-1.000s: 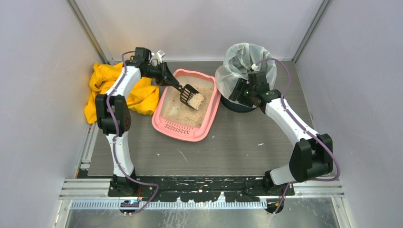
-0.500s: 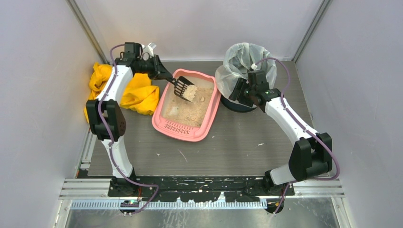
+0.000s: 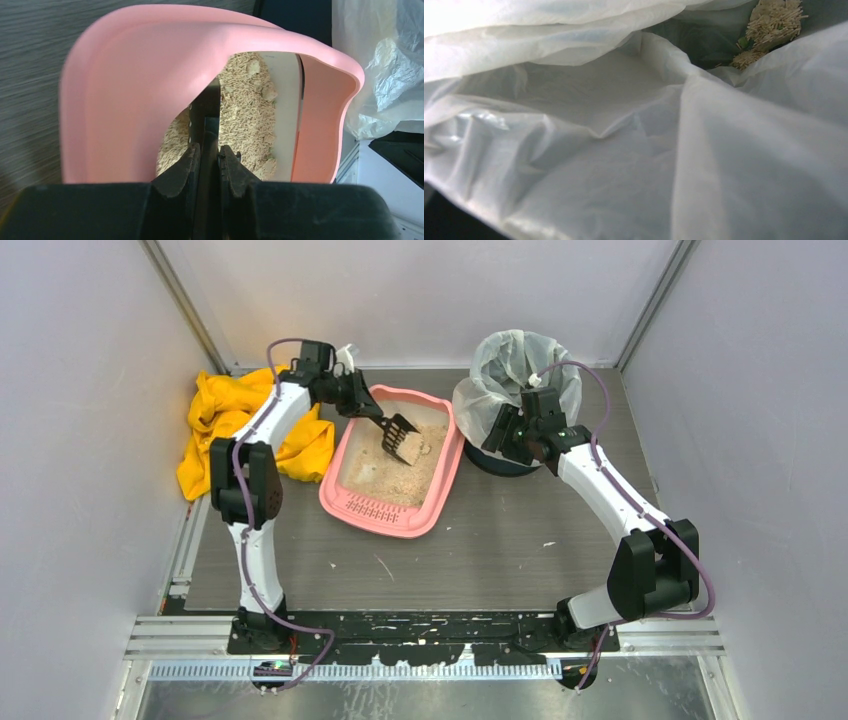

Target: Clean the litter box

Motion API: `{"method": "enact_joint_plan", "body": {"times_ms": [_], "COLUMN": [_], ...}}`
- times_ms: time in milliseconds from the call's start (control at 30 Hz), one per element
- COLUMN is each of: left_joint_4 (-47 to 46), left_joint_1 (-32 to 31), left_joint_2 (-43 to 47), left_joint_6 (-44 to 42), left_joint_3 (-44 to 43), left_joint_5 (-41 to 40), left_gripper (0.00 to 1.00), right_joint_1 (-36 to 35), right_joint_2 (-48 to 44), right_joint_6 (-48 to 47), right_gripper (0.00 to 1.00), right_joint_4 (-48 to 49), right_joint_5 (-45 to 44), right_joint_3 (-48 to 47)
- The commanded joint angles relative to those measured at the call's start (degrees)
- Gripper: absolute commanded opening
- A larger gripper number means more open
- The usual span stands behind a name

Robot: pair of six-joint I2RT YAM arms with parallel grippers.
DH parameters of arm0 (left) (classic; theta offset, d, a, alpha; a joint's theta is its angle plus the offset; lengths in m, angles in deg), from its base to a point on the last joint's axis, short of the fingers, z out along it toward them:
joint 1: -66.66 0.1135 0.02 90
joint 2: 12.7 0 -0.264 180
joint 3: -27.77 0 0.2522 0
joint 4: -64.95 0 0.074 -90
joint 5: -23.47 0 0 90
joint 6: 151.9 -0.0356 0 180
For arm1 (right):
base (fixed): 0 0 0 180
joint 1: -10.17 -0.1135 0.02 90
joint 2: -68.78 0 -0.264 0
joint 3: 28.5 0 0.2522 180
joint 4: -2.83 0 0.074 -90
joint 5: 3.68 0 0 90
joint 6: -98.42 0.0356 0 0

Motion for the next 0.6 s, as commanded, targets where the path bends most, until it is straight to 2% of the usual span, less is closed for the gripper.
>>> {"method": "enact_joint_plan", "body": {"times_ms": [0, 100, 400, 567], "left_joint_4": [-3.9, -5.9, -16.1, -16.4], "left_joint_1": [-1.3, -1.5, -2.5, -2.6], "left_joint_2": [-1.8, -2.6, -3.6, -3.9], "left_joint_6": [-0.3, 0.9, 12.4, 14.4], "left_joint_3": [0.9, 2.8, 6.5, 5.8], "left_joint_5": [-2.3, -1.4, 10.3, 13.9], "left_gripper": [0.00, 0.00, 0.00, 0.00], "right_joint_1": [0.2, 0.2, 0.2, 0.2], "right_joint_2": [-0.5, -1.1, -2.3, -2.6], "right_joint_6": [-0.3, -0.5, -0.4, -0.4], "right_gripper": [0.60, 0.60, 0.60, 0.60], "right_joint_4": [-0.7, -1.9, -3.0, -3.1], "right_joint_5": [-0.4, -0.9, -1.2, -1.3], "right_joint_3": [-2.8, -2.6, -1.9, -2.0]}}
